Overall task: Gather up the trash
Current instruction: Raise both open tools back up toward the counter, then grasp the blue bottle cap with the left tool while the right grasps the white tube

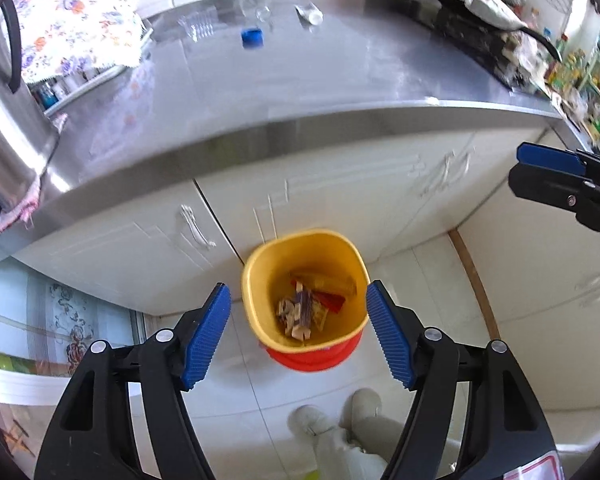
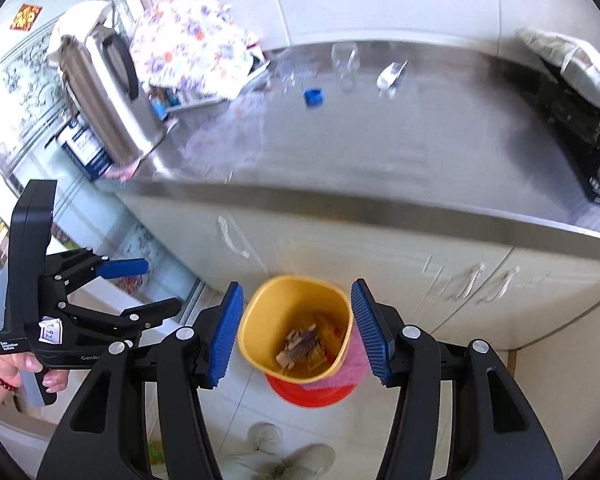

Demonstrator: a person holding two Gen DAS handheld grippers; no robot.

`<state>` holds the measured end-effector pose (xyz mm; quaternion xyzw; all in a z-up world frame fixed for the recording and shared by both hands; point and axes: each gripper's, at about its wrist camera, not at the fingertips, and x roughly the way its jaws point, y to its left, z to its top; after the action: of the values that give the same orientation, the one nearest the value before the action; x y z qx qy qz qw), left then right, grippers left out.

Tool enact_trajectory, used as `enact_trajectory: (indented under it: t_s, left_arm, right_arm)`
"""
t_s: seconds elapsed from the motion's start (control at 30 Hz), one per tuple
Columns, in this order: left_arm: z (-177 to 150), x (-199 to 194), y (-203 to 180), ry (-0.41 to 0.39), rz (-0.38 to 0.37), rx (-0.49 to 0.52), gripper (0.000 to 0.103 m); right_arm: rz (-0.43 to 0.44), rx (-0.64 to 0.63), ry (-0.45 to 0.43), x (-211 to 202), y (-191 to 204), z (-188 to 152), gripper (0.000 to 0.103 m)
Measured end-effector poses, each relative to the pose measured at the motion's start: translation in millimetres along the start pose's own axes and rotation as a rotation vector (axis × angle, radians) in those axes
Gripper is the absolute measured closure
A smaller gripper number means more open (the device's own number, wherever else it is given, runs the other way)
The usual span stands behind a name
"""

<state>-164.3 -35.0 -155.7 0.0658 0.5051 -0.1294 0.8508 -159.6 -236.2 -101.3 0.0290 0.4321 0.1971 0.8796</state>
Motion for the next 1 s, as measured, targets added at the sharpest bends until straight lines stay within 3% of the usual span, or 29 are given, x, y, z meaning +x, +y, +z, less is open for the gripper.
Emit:
enact_trajectory:
  t_s: [0.2, 0.5, 1.0]
  left_arm:
    - [36, -6, 13, -0.041, 0.005, -0.034, 0.033]
    - [111, 23, 43, -0.087, -0.043, -0.02, 0.033]
    - [215, 90, 62, -0.062, -0.089, 0.003, 0.032]
  right_arm:
    - [-0.033, 0.002, -0.043, 5, -4, 30, 0.046]
    - [-0.093, 0.021, -0.068, 41, -15, 93, 0.046]
    - [-0.159, 0.101, -0.053, 125, -54, 188, 0.046]
